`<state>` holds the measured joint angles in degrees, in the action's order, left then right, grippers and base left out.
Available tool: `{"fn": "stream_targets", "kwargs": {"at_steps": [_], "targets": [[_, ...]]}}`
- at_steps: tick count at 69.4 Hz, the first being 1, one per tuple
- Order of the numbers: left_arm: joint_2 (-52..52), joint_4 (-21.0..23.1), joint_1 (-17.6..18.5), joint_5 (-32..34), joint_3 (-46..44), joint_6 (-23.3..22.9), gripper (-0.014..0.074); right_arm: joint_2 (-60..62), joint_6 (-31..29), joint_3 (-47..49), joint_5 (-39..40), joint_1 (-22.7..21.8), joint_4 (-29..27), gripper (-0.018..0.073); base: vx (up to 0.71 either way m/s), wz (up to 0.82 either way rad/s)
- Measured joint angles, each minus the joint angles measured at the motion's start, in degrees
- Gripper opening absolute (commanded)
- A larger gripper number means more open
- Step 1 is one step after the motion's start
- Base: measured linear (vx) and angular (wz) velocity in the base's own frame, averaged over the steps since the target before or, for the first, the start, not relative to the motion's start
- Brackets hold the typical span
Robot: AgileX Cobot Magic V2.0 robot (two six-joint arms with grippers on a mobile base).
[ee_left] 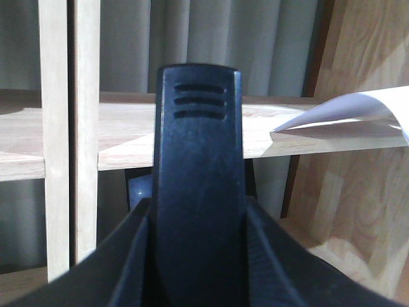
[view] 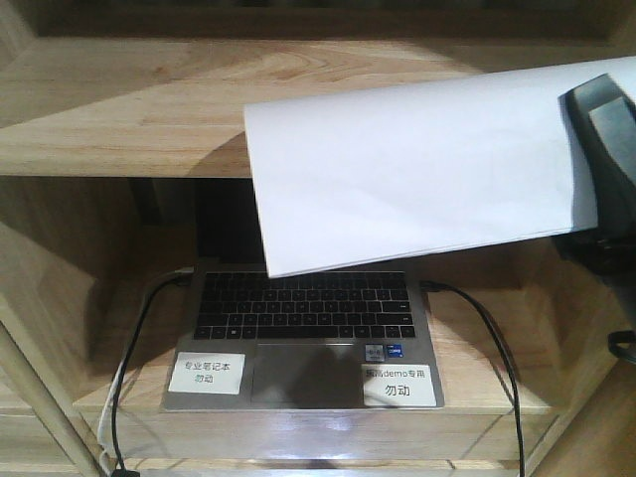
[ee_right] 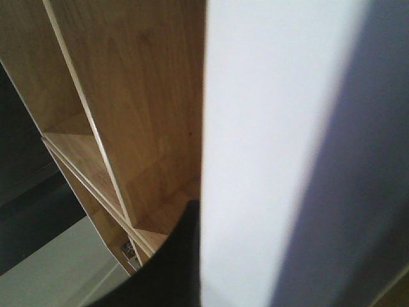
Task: Grab stapler and paper to desk for stapling
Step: 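Lift the white paper sheet off the shelf with the right gripper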
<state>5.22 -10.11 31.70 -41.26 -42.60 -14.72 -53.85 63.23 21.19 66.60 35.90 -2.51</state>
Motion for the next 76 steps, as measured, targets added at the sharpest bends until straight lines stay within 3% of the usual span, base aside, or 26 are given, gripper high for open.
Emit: {"fn": "stream_targets", "kwargs": {"at_steps": [18, 35, 60, 76], "targets": [[0.0, 0.0, 0.0, 0.0, 0.0, 0.0, -0.0006, 3.5, 7.2, 0.0, -0.1, -12.6, 6.8, -0.001, 0.0, 0.0], [0.0, 0.0, 0.0, 0.0, 0.0, 0.0, -0.0006, 14.1, 15.2, 0.0, 0.0, -23.5, 17.5, -0.0008, 0.0, 0.0], [0.0, 0.0, 0.0, 0.0, 0.0, 0.0, -0.0006, 30.4, 24.2, 0.0, -7.5, -33.9, 22.5, -0.0008, 0.0, 0.0], [0.0, 0.0, 0.0, 0.0, 0.0, 0.0, -0.0006, 34.6, 25.4, 0.0, -9.9, -34.9, 26.9, -0.0008, 0.0, 0.0]]}}
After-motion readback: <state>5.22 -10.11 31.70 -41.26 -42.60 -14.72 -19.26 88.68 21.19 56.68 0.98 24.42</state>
